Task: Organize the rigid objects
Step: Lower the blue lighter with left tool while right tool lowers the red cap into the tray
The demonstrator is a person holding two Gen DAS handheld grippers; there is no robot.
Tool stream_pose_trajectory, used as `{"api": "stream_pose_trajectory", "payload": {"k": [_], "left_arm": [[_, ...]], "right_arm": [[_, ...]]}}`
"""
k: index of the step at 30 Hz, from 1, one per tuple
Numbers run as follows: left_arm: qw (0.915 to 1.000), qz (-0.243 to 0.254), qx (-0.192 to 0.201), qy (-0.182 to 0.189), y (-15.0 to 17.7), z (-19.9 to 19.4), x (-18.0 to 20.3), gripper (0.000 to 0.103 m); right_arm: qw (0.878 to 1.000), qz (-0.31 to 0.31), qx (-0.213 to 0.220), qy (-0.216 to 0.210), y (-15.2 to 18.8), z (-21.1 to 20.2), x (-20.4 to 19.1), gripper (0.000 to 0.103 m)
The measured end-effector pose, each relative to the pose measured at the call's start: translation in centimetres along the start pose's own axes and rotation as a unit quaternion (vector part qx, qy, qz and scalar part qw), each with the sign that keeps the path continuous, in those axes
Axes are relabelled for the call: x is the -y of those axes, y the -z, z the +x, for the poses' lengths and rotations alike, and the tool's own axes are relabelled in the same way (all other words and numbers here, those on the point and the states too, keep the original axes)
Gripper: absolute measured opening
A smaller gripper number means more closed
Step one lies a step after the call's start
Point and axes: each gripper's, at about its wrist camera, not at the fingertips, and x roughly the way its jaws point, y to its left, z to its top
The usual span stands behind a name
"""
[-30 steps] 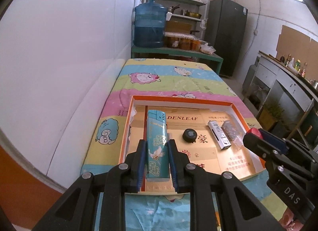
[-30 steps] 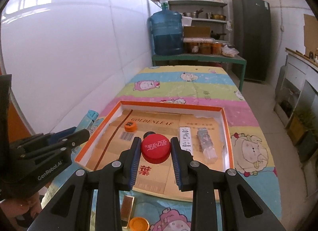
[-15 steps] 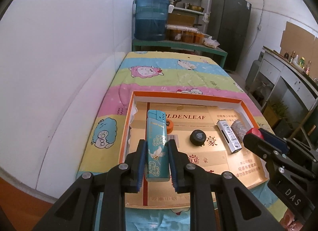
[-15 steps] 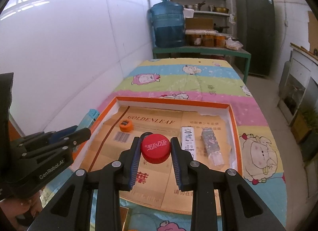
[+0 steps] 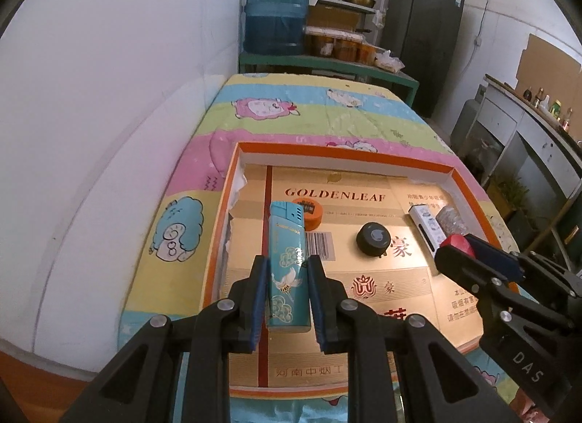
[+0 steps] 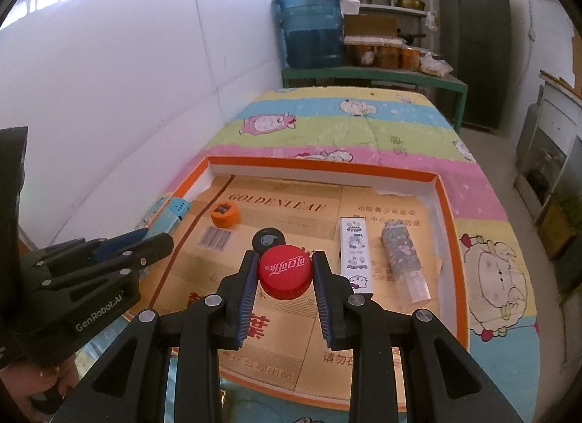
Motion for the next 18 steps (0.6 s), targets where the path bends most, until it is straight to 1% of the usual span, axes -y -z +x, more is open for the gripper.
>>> {"api": "stream_pose_trajectory", "payload": {"k": [7,18], "left_arm": [[0.9999,0.003,-0.014,0.003,0.2,1.3,0.0,0.022],[0.9994,0.004,-0.035,0.000,0.5,2.9,0.1,0.022]], "right_arm": [[1.000,-0.003,-0.020,-0.003,0.3,2.0,0.0,0.031],[0.999,-0.007,-0.043,-0.007,0.7,4.0,0.2,0.031]]}}
